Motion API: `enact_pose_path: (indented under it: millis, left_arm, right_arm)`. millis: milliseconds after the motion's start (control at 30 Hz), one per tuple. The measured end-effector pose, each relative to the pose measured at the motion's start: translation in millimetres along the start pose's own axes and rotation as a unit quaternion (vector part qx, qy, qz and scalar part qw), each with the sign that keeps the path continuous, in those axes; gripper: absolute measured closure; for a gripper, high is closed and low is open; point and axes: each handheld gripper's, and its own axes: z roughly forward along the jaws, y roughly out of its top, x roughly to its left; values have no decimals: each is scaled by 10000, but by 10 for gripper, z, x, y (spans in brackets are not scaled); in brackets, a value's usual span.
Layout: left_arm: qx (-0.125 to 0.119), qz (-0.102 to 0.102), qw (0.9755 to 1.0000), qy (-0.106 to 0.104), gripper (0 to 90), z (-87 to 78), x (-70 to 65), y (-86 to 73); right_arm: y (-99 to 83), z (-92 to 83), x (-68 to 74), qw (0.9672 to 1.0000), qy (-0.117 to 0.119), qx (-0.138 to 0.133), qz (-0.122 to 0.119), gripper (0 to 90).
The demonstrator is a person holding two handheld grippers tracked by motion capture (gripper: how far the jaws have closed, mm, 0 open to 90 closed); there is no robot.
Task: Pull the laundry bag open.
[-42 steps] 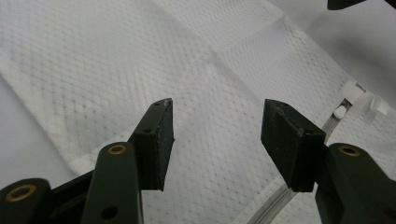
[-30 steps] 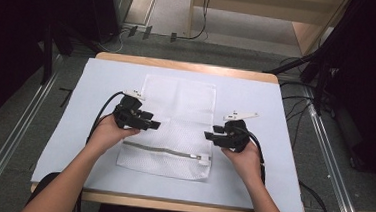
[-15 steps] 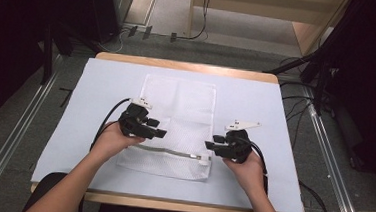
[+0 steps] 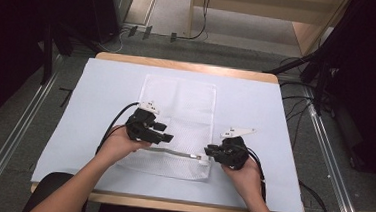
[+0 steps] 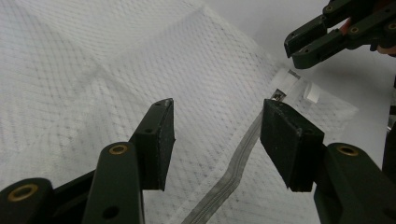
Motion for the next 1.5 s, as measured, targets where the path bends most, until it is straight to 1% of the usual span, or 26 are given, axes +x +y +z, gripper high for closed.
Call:
enact_pose_path:
  millis: [100,167,233,300,367,467,500,600,733,900,933,967,1000,1100,1133,1200,1233,1267,1300,1333,1433,1500]
  left_arm:
    - [-22,-32,10000,-55,458,38,-28,5]
    - [12,-10,9999,-102,459,74,-45,10]
    - [67,51,9999,-104,460,109,-66,20]
    - [78,60,9999,-138,464,137,-85,29]
    - [79,74,9998,-168,467,168,-104,39]
    - [145,106,9997,-191,469,213,-127,48]
    - [177,140,9995,-206,470,226,-130,51]
    - [196,158,9994,-257,473,265,-157,58]
    - [224,205,9991,-282,483,312,-204,64]
    - [275,260,9989,-286,498,378,-260,60]
    - [317,273,9987,-301,511,394,-269,59]
    - [310,278,9986,-315,521,417,-285,55]
    - [357,326,9984,-296,528,434,-295,55]
    - [438,288,9979,-371,591,510,-328,54]
    - [458,277,9978,-402,625,528,-334,54]
    - [493,236,9975,-437,657,578,-353,56]
    - [514,260,9973,-455,684,589,-353,57]
    - [513,204,9972,-506,707,612,-362,56]
    - [540,197,9970,-511,724,629,-368,57]
    - [552,171,9967,-563,758,648,-374,56]
    - [637,132,9962,-583,788,707,-391,52]
    - [710,132,9959,-544,791,743,-400,51]
  right_arm:
    - [-17,18,2,9999,30,84,-50,864]
    - [-29,36,6,9999,37,157,-37,877]
    - [-40,59,7,9998,14,206,-61,885]
    - [-51,78,11,9996,35,267,-59,896]
    - [-61,102,28,9994,49,319,-111,900]
    - [-77,130,43,9991,30,378,-180,900]
    - [-82,133,47,9990,30,415,-159,900]
    - [-98,143,47,9990,18,409,-180,900]
    - [-114,154,42,9989,41,369,-271,900]
    - [-121,154,37,9989,70,353,-288,900]
    - [-122,154,37,9989,72,353,-294,900]
    - [-123,153,37,9989,74,355,-297,900]
    - [-123,154,36,9989,76,355,-296,900]
    - [-125,153,39,9989,73,347,-300,900]
    - [-126,154,41,9989,67,343,-302,900]
    - [-125,153,41,9989,67,345,-301,900]
    - [-126,152,43,9989,48,352,-307,900]
    - [-126,152,44,9989,48,353,-315,900]
    - [-126,153,45,9989,46,347,-326,900]
    - [-127,154,44,9988,51,341,-353,900]
    - [-129,153,48,9988,40,333,-369,900]
    - [-131,152,49,9987,48,337,-387,900]
